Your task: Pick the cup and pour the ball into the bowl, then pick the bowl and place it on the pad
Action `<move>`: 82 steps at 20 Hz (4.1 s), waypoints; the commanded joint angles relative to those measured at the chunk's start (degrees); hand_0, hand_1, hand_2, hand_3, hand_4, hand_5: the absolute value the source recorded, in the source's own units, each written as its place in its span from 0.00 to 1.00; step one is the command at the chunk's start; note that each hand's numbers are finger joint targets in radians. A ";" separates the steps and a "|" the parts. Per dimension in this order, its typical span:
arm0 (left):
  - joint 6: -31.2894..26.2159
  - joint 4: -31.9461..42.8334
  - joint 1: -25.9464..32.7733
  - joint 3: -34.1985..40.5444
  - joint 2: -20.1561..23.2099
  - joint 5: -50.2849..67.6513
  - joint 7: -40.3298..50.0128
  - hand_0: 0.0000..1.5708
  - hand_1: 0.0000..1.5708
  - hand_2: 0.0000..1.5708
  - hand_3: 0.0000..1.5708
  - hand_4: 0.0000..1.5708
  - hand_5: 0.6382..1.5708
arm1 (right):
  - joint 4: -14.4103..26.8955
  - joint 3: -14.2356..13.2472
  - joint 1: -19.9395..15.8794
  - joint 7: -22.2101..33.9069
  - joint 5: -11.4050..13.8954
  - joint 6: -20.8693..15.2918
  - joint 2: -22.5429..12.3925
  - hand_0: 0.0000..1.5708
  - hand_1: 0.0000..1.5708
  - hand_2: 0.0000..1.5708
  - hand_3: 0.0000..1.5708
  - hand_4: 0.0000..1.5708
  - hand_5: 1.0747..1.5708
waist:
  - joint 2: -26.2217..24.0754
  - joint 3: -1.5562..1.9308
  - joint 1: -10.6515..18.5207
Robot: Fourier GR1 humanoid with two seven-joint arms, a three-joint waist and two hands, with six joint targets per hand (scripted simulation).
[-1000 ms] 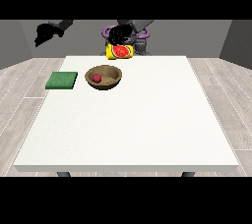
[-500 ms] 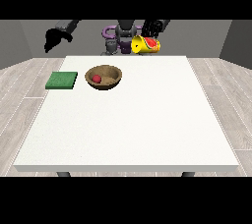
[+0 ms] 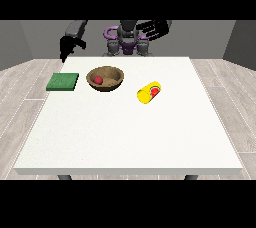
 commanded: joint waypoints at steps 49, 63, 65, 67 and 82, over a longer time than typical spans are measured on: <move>-41.09 -7.30 -6.72 26.36 32.85 55.84 21.09 0.00 0.00 0.00 0.00 0.00 1.00 | 28.14 -4.29 -0.76 -15.74 -5.21 2.22 5.44 1.00 1.00 1.00 0.35 0.63 0.96 | 16.61 0.87 6.14; -43.35 4.08 0.64 29.94 37.84 55.46 19.47 0.00 0.00 0.00 0.00 0.00 1.00 | 22.41 1.67 -8.27 7.77 -0.26 -4.76 -2.70 1.00 1.00 1.00 0.98 0.70 0.99 | 4.74 0.77 -2.25; -45.37 3.48 2.93 29.67 37.32 56.66 19.38 0.00 0.00 0.00 0.00 0.00 1.00 | 22.16 0.36 -8.11 8.15 -1.37 -3.16 -5.04 1.00 1.00 1.00 0.86 0.71 0.98 | 4.05 0.83 -1.97; -44.40 4.88 3.97 30.15 38.92 55.78 19.03 0.00 0.00 0.00 0.00 0.00 1.00 | 21.21 1.33 -7.50 9.55 -0.43 -2.35 -6.59 1.00 1.00 1.00 0.64 0.74 0.97 | 3.31 0.84 -3.86; -43.52 -1.34 0.91 29.42 41.57 60.32 20.07 0.00 0.00 0.00 0.00 0.00 1.00 | 25.73 -2.19 -4.08 0.16 0.14 9.97 -22.07 1.00 1.00 1.00 0.62 0.73 0.99 | 11.37 0.94 -2.39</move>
